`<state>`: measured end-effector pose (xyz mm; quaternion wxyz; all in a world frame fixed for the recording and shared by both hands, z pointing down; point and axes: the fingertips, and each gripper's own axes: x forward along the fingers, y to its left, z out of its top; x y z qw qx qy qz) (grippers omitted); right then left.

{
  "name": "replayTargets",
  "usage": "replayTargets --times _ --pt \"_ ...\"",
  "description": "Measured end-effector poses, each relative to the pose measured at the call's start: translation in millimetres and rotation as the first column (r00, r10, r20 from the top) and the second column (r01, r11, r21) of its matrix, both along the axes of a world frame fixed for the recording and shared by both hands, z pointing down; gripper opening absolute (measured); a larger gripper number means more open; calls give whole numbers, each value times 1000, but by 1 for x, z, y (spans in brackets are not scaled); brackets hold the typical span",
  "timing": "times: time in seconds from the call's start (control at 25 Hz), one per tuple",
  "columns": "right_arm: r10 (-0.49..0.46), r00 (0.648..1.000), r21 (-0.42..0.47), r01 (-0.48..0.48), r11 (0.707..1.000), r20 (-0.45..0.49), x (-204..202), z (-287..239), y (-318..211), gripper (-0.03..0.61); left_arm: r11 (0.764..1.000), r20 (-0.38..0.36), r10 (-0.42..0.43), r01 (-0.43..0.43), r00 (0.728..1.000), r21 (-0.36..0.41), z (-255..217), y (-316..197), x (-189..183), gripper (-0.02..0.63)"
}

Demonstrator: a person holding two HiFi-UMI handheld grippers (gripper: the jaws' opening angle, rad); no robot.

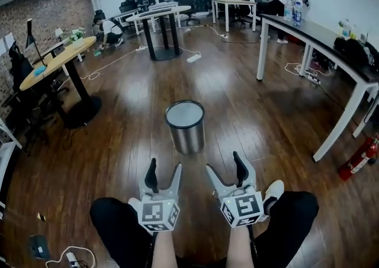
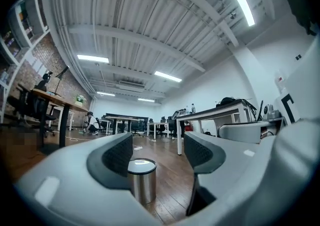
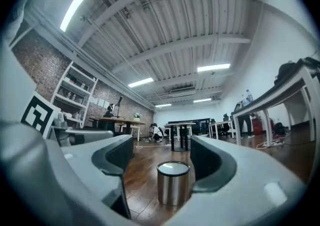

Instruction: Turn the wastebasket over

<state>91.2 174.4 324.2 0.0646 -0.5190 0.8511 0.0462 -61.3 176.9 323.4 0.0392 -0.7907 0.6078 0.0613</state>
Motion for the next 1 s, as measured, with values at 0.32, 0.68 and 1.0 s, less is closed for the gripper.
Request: replayTargets --times 0.32,0.68,1.0 --pt "87 993 -50 -91 995 -75 -8 6 28 336 1000 32 -6 7 999 -26 14 29 -29 335" --pt "85 994 -58 -89 994 -68 -22 14 69 336 999 72 -4 7 997 -34 21 70 -38 334" --pt "72 995 -72 -76 994 -66 -36 23 97 336 999 63 -14 17 998 -46 30 99 -58 334"
